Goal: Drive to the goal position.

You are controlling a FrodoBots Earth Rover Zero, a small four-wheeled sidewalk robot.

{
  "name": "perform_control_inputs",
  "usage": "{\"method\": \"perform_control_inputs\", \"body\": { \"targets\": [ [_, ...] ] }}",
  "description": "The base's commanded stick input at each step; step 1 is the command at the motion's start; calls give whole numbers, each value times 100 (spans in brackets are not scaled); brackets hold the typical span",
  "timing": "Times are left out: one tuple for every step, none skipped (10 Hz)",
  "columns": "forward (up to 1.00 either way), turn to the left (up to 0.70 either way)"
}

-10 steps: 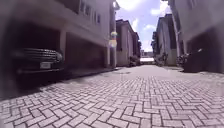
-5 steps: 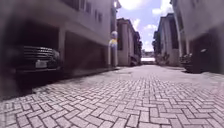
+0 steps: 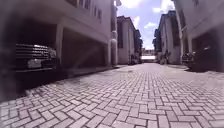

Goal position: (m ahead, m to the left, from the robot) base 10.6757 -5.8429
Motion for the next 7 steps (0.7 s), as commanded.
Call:
{"method": "perform_control_inputs", "body": {
  "targets": [
    [50, 0],
    [50, 0],
    [50, 0],
    [50, 0],
    [50, 0],
    [50, 0],
    [50, 0]
  ]
}}
